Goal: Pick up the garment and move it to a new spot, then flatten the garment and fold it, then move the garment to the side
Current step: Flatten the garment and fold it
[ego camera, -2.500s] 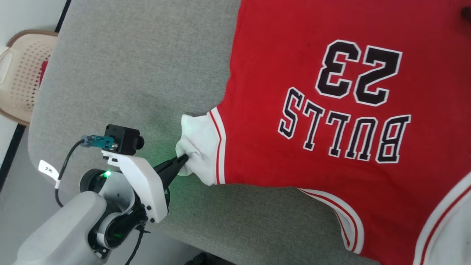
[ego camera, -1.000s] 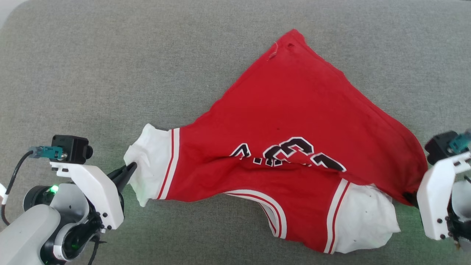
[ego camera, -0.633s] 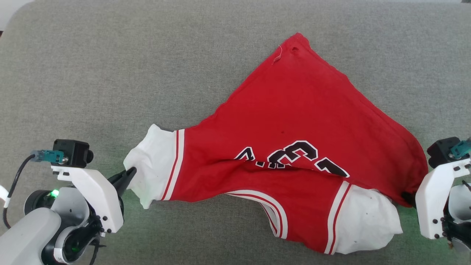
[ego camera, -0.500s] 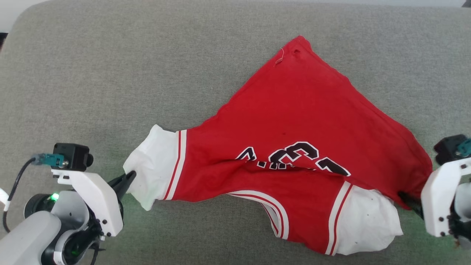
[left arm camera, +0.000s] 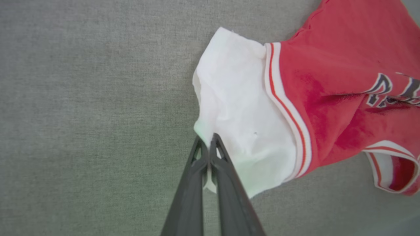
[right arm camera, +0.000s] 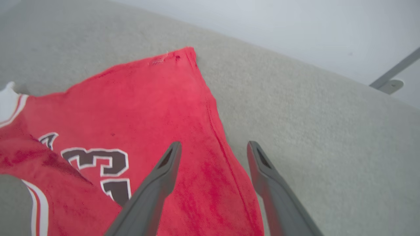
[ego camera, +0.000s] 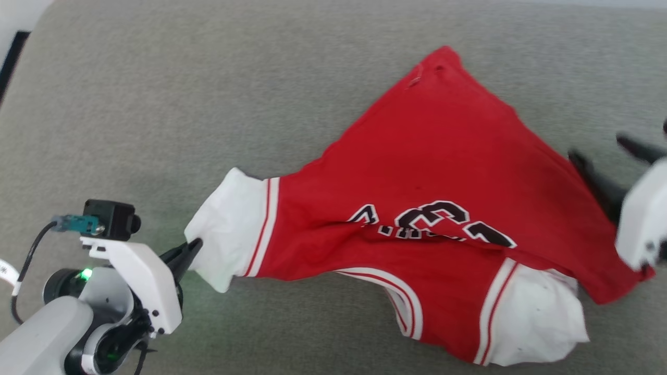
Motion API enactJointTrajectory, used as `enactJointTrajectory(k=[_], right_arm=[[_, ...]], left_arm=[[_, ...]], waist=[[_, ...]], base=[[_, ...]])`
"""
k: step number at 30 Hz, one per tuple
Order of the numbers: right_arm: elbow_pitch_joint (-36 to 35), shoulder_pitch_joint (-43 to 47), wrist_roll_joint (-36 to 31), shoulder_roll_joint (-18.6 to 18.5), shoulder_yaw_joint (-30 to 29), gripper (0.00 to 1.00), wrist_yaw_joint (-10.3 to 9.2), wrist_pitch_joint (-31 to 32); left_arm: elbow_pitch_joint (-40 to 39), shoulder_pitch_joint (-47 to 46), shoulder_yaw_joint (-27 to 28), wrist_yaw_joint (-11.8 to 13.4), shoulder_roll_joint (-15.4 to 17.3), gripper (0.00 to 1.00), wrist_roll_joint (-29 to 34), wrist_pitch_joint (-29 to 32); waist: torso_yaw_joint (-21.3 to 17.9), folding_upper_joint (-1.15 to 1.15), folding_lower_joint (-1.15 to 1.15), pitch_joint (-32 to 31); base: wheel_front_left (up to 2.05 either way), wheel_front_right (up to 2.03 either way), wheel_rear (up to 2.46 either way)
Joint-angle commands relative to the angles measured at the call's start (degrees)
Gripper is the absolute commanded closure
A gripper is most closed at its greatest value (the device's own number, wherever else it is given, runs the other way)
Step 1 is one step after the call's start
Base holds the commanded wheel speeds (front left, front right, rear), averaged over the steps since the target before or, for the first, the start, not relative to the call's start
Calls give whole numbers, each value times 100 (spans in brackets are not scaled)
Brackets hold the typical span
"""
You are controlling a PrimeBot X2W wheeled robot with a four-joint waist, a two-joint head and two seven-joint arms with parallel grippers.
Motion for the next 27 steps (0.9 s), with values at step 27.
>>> enactJointTrajectory(k=[27], right_arm=[[6114,-3793,100,-872,2761,0,-5,-31]], left_arm=[[926,-1063,-588,-832,-1287,100,427,21]], waist=[[1897,0,0,868]], base=[[0,0,0]])
